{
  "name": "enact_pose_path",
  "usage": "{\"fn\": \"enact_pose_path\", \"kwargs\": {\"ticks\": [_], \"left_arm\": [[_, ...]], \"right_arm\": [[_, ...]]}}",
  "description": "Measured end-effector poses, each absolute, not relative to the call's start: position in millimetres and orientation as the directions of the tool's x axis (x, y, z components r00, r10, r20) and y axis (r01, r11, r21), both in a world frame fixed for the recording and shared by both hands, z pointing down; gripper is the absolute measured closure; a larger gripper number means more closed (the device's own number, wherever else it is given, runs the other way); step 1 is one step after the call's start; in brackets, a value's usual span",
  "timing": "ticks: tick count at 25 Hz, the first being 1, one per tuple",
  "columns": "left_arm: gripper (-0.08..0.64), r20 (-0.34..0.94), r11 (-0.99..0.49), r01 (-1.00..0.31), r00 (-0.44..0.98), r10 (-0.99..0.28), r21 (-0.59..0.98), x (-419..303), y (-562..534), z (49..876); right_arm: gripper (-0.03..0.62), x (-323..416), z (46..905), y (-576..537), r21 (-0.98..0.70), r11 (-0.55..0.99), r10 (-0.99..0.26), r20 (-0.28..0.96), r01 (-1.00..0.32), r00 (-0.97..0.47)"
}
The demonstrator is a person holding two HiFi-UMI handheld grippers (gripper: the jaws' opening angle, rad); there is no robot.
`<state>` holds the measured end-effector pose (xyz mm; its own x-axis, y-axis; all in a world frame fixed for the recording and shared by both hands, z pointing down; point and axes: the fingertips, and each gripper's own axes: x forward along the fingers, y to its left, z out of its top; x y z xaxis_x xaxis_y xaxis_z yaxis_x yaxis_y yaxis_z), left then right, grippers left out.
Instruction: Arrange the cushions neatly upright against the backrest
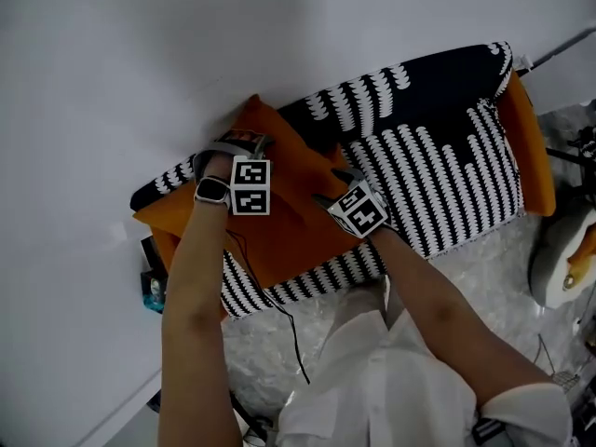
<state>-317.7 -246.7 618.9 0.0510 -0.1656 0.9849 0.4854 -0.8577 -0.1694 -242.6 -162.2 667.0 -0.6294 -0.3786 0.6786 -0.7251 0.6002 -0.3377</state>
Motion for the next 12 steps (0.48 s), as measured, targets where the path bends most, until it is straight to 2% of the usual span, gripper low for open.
{"fn": "enact_pose_path", "kwargs": {"ticks": [8, 9, 11, 12], "left_arm": [[0.255, 0.986, -0.869, 0.469, 0.023, -0.167, -0.158, -313.8, -257.5, 644.9], [0.258, 0.985, -0.872, 0.461, 0.023, -0.171, -0.162, -313.7, -257.9, 647.3], [0.275, 0.984, -0.878, 0.447, 0.025, -0.178, -0.170, -314.0, -258.6, 651.0], [0.284, 0.983, -0.881, 0.441, 0.028, -0.180, -0.174, -314.7, -258.8, 652.2]], "right_arm": [[0.301, -269.5, 709.2, -159.4, -0.289, 0.667, -0.274, 0.762, -0.687, -0.586], [0.317, -267.5, 712.3, -161.9, -0.283, 0.663, -0.278, 0.767, -0.693, -0.579], [0.407, -262.0, 716.3, -168.6, -0.287, 0.640, -0.286, 0.771, -0.713, -0.568], [0.422, -261.1, 717.1, -170.8, -0.300, 0.631, -0.282, 0.770, -0.715, -0.572]]}}
